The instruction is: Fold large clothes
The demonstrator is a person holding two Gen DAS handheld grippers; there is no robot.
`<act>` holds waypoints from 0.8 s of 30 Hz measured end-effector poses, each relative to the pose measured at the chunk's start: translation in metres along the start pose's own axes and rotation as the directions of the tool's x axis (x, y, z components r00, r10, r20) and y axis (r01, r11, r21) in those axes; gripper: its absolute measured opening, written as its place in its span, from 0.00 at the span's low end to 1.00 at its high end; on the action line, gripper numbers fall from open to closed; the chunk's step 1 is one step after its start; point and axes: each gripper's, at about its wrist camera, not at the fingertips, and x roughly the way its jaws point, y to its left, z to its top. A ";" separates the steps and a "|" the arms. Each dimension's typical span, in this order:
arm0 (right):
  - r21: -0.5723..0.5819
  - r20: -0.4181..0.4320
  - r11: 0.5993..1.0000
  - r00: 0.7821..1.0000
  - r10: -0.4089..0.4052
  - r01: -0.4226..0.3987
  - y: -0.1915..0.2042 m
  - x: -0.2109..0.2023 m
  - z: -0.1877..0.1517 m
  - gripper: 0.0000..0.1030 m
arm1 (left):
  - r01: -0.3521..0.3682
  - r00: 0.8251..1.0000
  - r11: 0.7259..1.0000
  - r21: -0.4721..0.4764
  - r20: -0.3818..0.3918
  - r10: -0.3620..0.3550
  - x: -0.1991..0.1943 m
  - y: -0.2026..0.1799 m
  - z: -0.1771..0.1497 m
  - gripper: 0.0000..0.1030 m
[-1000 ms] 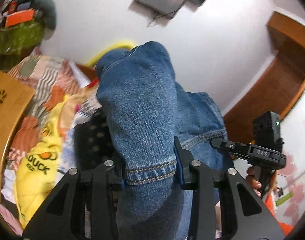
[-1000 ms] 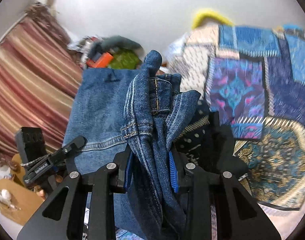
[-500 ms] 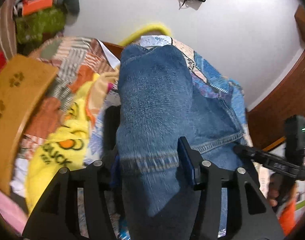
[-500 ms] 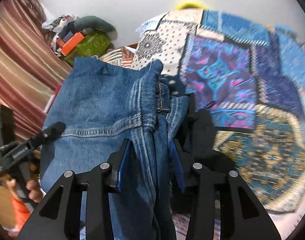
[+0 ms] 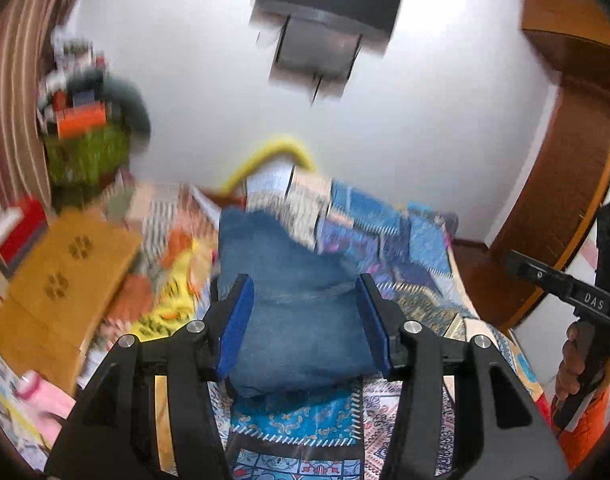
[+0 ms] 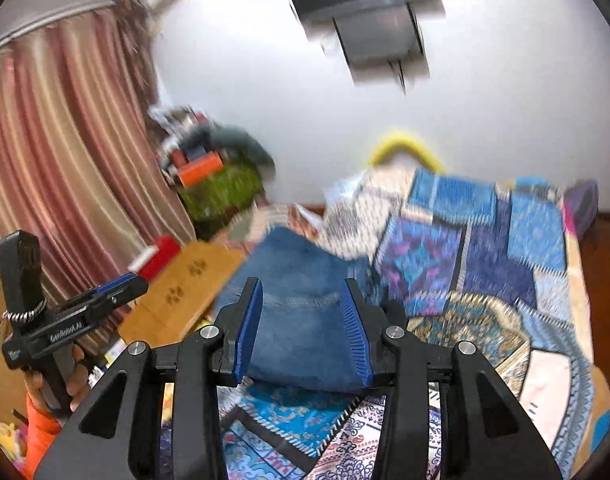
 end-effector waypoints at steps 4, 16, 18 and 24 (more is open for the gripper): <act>-0.043 0.133 0.999 0.991 0.003 0.002 0.028 -0.057 -0.007 0.37 | -0.041 0.983 0.995 0.093 0.182 0.024 -0.075 -0.045 -0.009 0.50; -0.127 0.315 0.991 0.949 -0.007 0.050 0.079 -0.131 -0.064 0.82 | -0.167 0.901 0.979 0.113 0.422 0.105 -0.181 -0.108 -0.076 0.73; -0.132 0.333 0.987 0.942 -0.042 0.091 0.079 -0.135 -0.069 0.89 | -0.172 0.896 0.980 0.096 0.429 0.115 -0.186 -0.107 -0.085 0.82; -0.122 0.337 0.973 0.930 -0.145 0.196 0.078 -0.136 -0.069 0.98 | -0.165 0.900 0.985 0.046 0.415 0.131 -0.193 -0.096 -0.094 0.92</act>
